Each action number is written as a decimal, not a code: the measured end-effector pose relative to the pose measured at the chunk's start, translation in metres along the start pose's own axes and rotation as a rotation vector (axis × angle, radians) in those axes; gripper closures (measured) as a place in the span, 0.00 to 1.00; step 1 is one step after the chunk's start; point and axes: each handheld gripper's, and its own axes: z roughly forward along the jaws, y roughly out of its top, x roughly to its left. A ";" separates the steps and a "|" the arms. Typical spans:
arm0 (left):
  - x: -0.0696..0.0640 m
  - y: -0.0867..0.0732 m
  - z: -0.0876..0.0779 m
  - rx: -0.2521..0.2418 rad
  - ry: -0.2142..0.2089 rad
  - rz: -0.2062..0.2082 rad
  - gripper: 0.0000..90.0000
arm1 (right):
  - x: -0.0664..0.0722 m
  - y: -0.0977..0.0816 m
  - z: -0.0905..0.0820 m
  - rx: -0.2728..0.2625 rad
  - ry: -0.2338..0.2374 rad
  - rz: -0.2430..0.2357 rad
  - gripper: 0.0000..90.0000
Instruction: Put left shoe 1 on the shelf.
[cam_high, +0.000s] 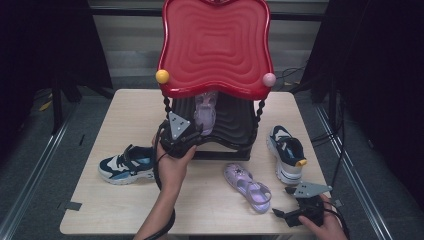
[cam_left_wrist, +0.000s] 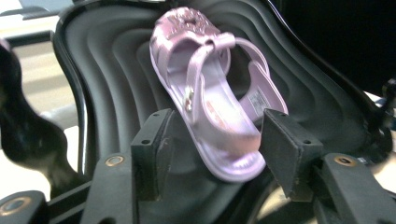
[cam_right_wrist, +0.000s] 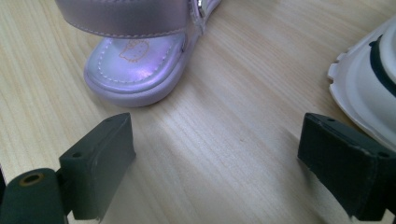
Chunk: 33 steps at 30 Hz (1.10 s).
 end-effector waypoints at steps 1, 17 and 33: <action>0.001 -0.002 -0.002 0.005 -0.008 -0.011 0.47 | 0.000 0.000 0.000 0.000 0.000 0.000 0.11; 0.010 -0.031 -0.017 0.085 -0.095 -0.022 0.36 | 0.000 0.000 0.000 0.000 0.000 0.000 0.11; 0.009 -0.071 -0.026 0.165 -0.188 0.009 0.33 | 0.000 0.000 0.000 0.000 0.000 -0.001 0.11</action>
